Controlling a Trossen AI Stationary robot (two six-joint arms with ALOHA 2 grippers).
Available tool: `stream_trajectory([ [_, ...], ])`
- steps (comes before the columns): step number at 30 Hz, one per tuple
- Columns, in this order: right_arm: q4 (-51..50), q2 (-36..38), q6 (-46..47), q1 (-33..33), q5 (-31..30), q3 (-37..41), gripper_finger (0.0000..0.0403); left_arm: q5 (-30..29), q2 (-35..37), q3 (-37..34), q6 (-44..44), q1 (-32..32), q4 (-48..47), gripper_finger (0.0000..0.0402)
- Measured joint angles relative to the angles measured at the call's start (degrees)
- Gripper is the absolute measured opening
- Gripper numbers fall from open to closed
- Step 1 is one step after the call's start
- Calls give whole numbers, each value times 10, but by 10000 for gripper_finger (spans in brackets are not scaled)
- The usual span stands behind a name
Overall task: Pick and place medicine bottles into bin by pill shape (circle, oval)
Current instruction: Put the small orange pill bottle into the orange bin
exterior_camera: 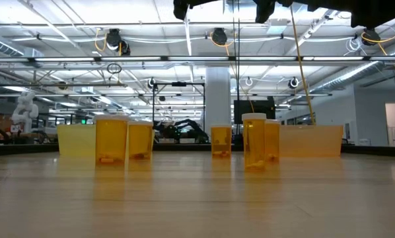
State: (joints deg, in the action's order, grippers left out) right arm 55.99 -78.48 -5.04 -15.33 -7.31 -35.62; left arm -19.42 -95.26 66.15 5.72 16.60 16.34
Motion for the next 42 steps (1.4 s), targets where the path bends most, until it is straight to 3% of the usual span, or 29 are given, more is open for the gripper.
stream_trajectory([
  [6,-1,0,1,0,1,0,102,-2,0,0,3,0,-2,132],
  [21,-1,0,12,0,0,0,102,-3,0,0,-1,0,-3,103],
  [31,-4,0,-2,0,-2,0,105,-3,0,0,4,0,-11,115],
  [35,-21,4,-3,0,-4,0,135,-2,0,0,7,0,-17,106],
  [42,-144,49,31,0,-19,0,244,-13,0,0,9,0,-50,114],
])
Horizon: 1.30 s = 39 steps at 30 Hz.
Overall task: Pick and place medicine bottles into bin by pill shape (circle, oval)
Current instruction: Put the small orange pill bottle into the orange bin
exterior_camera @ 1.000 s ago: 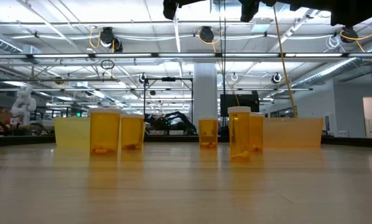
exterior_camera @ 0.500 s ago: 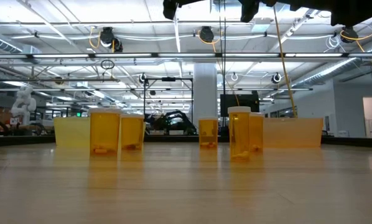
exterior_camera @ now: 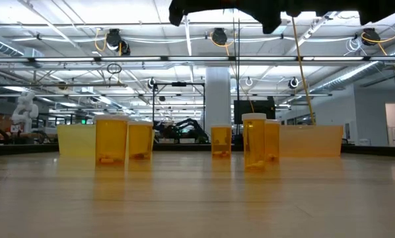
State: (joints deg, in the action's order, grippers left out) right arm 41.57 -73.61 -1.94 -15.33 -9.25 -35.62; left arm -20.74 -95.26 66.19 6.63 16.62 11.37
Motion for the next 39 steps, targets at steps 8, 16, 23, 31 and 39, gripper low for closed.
stream_trajectory([
  [8,-299,95,93,0,-30,-59,295,-8,0,0,15,-13,-58,116],
  [16,-614,51,103,12,-57,-249,272,-8,0,0,32,-31,-118,117],
  [23,-750,-38,102,46,-37,-391,270,-18,0,0,41,-45,-155,117],
  [31,-738,-87,103,71,35,-412,270,-24,0,0,46,-54,-188,118],
  [39,-718,-117,102,98,51,-412,269,-28,0,0,46,-54,-201,118],
])
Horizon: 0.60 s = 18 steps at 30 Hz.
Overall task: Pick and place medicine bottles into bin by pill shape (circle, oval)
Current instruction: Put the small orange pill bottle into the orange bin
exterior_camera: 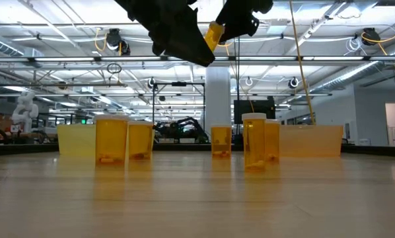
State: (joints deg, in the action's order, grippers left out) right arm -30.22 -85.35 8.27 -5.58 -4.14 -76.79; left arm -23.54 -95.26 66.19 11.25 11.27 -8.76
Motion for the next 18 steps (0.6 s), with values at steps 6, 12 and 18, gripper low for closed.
stream_trajectory([
  [6,13,-8,-18,5,15,0,269,-1,0,0,0,0,-9,118],
  [12,29,-8,-28,5,15,0,237,-5,0,0,1,-3,-10,118],
  [18,26,-20,-34,5,15,0,196,-6,0,0,5,-4,-10,118],
])
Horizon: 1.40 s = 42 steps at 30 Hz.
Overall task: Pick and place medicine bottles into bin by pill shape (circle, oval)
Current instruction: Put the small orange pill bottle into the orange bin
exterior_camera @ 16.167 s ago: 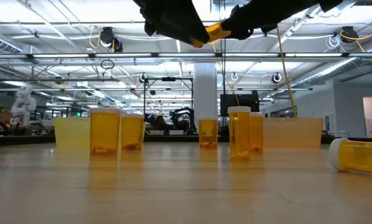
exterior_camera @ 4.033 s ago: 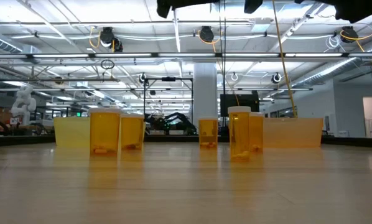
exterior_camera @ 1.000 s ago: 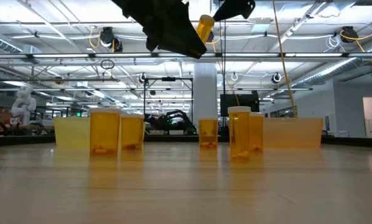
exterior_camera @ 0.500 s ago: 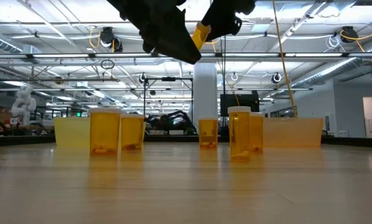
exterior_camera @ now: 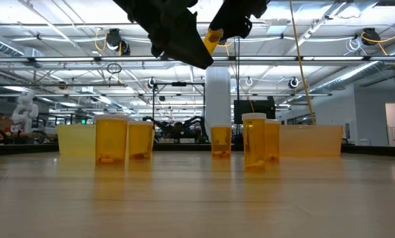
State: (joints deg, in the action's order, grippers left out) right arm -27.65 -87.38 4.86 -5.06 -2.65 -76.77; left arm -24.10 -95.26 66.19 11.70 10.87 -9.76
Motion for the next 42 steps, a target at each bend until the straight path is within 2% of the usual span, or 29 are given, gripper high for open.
stream_trajectory([
  [14,15,-3,-16,2,-2,0,123,0,0,0,2,0,-3,118],
  [26,10,-3,-27,2,-2,0,119,0,0,0,25,2,-5,121],
  [29,7,-3,-34,2,-2,0,118,0,0,0,38,5,-10,144],
  [37,-23,3,-46,2,-1,0,117,0,0,0,47,11,-16,261],
  [42,-79,29,-46,6,-2,0,118,0,0,0,54,7,-44,292],
])
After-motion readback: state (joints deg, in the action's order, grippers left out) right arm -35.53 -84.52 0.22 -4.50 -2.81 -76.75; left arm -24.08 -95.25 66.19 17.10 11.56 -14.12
